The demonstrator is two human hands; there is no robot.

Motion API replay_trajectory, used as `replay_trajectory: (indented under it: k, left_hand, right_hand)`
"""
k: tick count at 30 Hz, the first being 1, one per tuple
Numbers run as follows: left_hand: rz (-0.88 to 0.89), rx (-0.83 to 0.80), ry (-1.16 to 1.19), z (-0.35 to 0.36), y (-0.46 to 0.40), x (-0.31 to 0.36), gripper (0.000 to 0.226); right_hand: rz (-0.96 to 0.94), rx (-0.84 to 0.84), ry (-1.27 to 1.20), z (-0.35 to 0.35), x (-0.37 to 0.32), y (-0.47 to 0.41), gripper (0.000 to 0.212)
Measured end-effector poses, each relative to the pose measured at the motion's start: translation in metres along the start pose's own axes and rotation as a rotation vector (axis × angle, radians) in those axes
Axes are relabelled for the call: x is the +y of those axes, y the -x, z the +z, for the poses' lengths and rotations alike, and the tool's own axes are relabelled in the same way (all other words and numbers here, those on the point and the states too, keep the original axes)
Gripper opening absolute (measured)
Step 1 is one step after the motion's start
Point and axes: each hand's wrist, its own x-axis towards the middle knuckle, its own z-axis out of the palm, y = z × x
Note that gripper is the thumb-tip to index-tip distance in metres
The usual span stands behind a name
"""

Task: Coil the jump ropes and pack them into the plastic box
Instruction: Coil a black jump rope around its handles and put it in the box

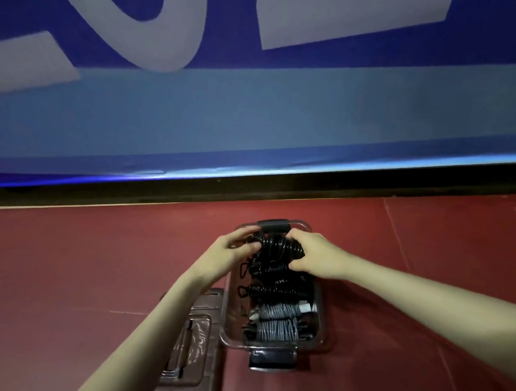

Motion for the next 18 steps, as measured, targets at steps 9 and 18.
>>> replay_trajectory:
  k: [9, 18]
  left_hand:
    - [0.098, -0.132, -1.367, 0.039, 0.007, -0.084, 0.052]
    - [0.03, -0.161, -1.582, 0.064, -0.003, -0.104, 0.035]
  right_hand:
    - [-0.073, -0.344, 0.389, 0.059, 0.043, 0.018, 0.057]
    - [-0.249, -0.267, 0.699, 0.074, 0.054, 0.019, 0.02]
